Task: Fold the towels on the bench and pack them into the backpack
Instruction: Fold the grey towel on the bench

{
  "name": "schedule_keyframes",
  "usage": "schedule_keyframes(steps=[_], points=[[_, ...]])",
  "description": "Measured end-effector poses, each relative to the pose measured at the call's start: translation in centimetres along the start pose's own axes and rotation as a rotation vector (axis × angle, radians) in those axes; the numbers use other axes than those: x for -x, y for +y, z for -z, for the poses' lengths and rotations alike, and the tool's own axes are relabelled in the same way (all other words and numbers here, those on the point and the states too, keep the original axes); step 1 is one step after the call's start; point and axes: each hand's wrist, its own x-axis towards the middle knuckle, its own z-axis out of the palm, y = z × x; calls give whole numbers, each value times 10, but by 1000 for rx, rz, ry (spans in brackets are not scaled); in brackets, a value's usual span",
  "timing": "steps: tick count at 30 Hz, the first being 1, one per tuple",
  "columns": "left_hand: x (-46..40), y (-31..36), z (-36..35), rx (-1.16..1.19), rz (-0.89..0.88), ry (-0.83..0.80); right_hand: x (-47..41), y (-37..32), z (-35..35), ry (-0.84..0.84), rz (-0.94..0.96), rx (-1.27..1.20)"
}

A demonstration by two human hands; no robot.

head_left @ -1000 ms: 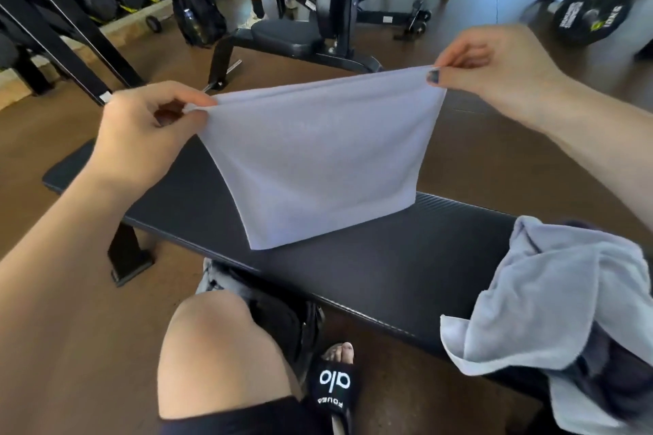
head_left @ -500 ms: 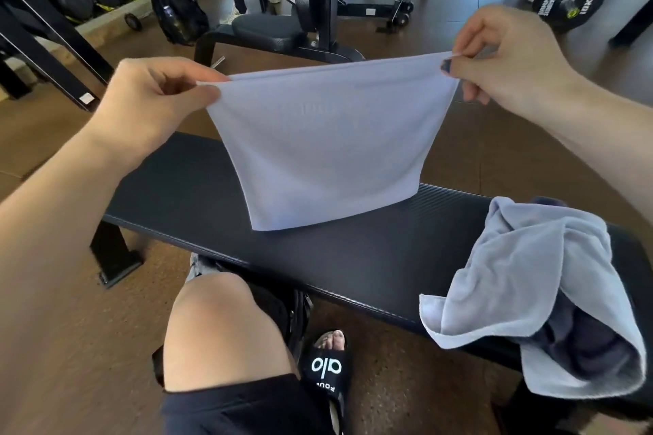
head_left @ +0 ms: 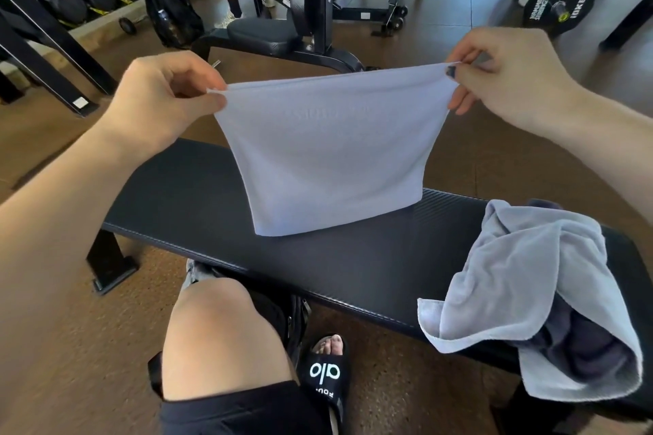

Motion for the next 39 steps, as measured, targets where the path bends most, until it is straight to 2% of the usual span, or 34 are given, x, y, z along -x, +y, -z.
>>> schedule_keyframes(steps=[6,12,19,23,27,31,34,36,39], points=[[-6,-6,1,-44,-33,2,-6,3,-5,19,-34,-104],[-12,-10,-4,-57,6,23,-9,7,-8,39,-22,-101],[-30,-13,-18,-91,65,74,-21,20,-16,72,-41,-57],[-57,-18,-40,-116,126,98,-42,27,-23,80,-47,59],[-92,-6,-49,14,153,114,-70,26,-12,200,-117,41],[-113,14,-34,50,-12,235,-64,17,10,353,-93,54],[-92,1,-31,70,-135,125,-19,14,6,308,-54,69],[-62,-25,-41,34,-183,-48,22,16,-15,215,-12,126],[-13,-77,-63,-116,-133,-363,85,20,-68,-20,-30,212]])
